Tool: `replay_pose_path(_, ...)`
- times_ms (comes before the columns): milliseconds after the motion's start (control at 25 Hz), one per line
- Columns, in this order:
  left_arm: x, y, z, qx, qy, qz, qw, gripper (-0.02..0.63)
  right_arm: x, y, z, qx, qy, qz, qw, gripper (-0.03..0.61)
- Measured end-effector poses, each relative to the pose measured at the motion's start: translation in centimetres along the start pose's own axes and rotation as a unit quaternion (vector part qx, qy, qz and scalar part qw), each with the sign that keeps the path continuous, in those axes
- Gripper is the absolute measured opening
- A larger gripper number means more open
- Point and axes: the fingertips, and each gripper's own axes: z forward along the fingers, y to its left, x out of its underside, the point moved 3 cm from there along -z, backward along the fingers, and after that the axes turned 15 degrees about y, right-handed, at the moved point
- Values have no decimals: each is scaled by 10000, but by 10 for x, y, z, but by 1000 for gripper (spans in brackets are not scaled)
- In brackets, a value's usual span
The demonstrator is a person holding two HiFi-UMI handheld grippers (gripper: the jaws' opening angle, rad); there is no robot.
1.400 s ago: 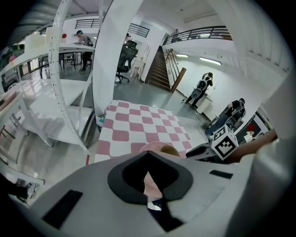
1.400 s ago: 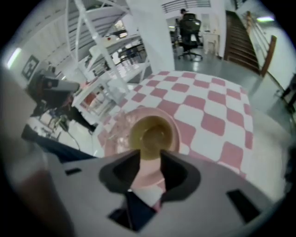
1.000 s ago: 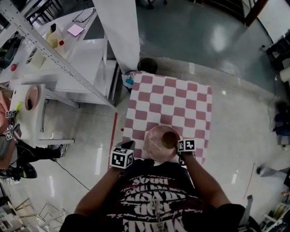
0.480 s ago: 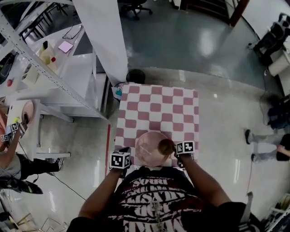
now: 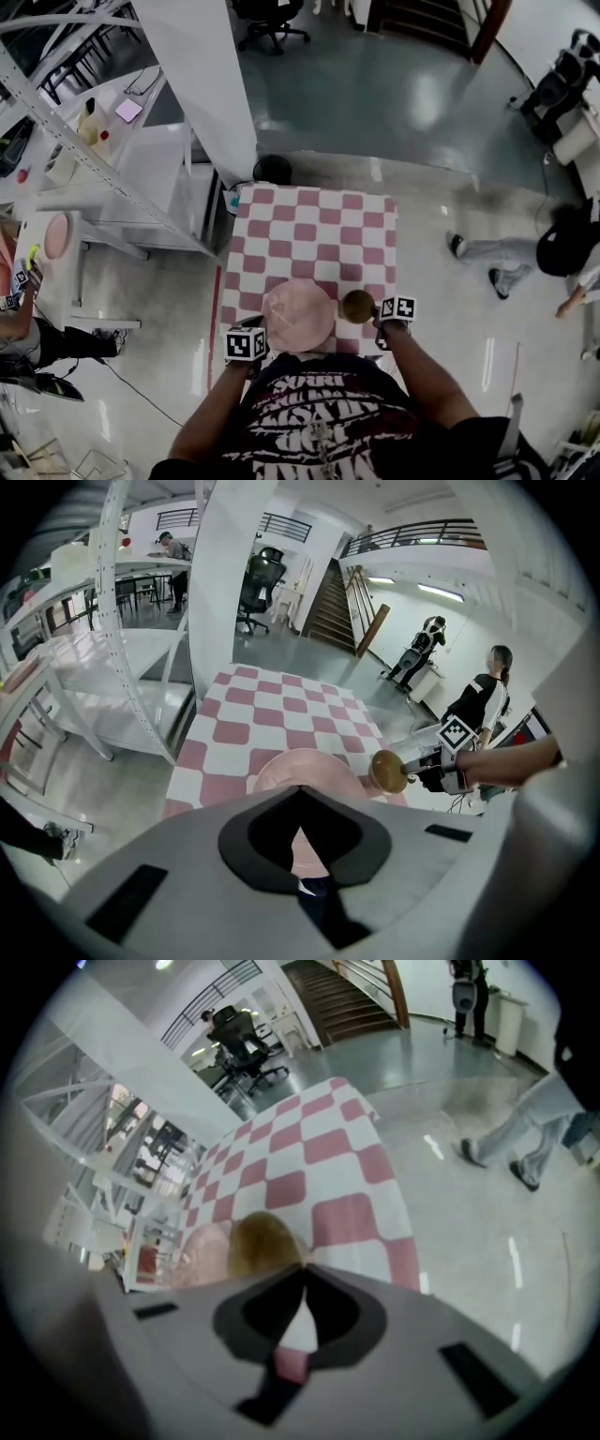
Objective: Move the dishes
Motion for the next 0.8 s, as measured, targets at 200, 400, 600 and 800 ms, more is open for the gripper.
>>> replay_pose_path(200,12,-15,-5,-144,-129,-258,9995,25,-12,-23,4,-56,84,51,9999,40)
replay_pose_path(400,31,-29,-7,-293,-140,-504,9982,25,-25,-39,4,-132,-74,108,9998,40)
replay_pose_path(600,45,-44,-8,-509,-183,-621,9966,25,-46,-43,7,-546,-415,156,9975,41)
replay_pose_path(800,54,-59,-4,-500,-232,-700,9960,25,-54,-38,-5,-534,-604,-134,9967,126)
